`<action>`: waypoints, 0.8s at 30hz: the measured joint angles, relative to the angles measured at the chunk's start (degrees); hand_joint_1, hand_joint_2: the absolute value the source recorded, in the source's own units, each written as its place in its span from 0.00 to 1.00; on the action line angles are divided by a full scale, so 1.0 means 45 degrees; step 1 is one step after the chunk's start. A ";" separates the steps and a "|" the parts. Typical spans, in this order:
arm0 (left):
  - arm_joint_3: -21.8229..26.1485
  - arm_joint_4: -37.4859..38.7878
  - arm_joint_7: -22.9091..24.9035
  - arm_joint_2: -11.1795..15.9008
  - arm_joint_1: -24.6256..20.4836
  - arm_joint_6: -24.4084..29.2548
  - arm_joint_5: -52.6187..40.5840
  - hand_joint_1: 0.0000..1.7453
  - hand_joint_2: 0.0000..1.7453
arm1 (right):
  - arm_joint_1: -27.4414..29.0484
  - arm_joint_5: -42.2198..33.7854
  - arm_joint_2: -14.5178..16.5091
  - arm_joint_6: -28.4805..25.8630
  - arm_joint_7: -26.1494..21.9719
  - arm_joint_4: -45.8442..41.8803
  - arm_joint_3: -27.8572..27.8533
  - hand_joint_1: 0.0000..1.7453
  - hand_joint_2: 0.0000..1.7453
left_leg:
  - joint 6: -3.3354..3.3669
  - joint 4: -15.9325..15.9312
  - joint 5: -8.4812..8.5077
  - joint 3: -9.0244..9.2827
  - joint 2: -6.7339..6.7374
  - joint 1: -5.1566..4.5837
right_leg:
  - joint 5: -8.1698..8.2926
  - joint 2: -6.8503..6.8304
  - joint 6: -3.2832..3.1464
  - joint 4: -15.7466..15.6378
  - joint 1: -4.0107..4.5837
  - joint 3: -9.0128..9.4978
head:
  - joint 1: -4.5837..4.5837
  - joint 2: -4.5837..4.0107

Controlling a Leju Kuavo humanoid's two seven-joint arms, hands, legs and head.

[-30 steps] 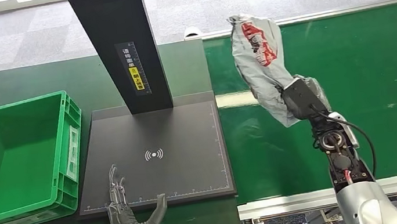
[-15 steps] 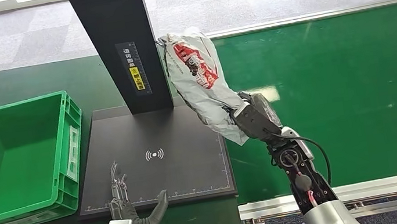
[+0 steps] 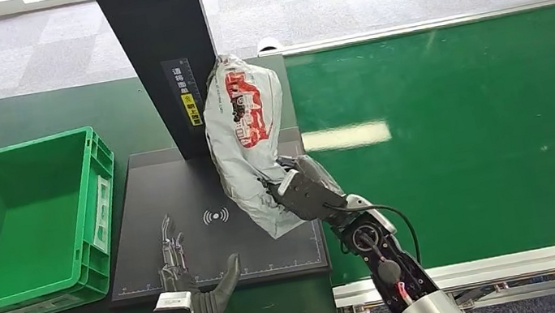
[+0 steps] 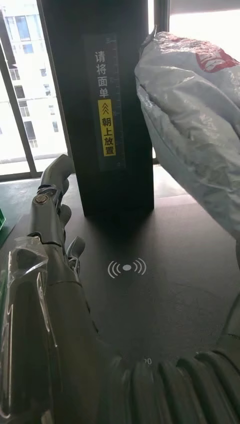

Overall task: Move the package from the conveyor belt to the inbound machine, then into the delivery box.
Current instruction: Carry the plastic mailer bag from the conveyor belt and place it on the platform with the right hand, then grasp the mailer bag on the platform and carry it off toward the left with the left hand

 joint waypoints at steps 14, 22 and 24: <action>0.0267 -0.0286 0.0000 0.0369 0.0930 0.0033 -0.0485 0.00 1.00 | 0.0397 -0.2507 -0.0516 -0.0548 -0.0615 -0.0047 0.0624 0.00 1.00 | 0.0001 0.0000 -0.0003 -0.0004 -0.0009 -0.0004 | -0.0002 -0.0005 0.0001 -0.0003 -0.0004 -0.0004 | 0.0001 0.0000; 0.0175 -0.0238 0.0917 0.1410 -0.0137 -0.1984 -0.2565 0.00 1.00 | 0.1386 -0.3424 -0.1131 -0.0578 -0.0286 -0.2232 0.0689 0.00 1.00 | -0.0001 0.0000 0.0002 0.0004 -0.0006 -0.0004 | 0.0002 -0.0004 -0.0004 -0.0001 -0.0004 0.0008 | 0.0002 0.0000; 0.0525 -0.0303 0.1677 0.1477 -0.0541 -0.2784 -0.3532 0.00 1.00 | 0.1440 -0.3529 -0.1114 -0.0422 -0.0247 -0.2480 0.0759 0.00 1.00 | -0.0003 0.0000 0.0007 0.0006 -0.0006 -0.0004 | 0.0006 -0.0002 -0.0007 0.0000 -0.0004 0.0008 | 0.0002 0.0000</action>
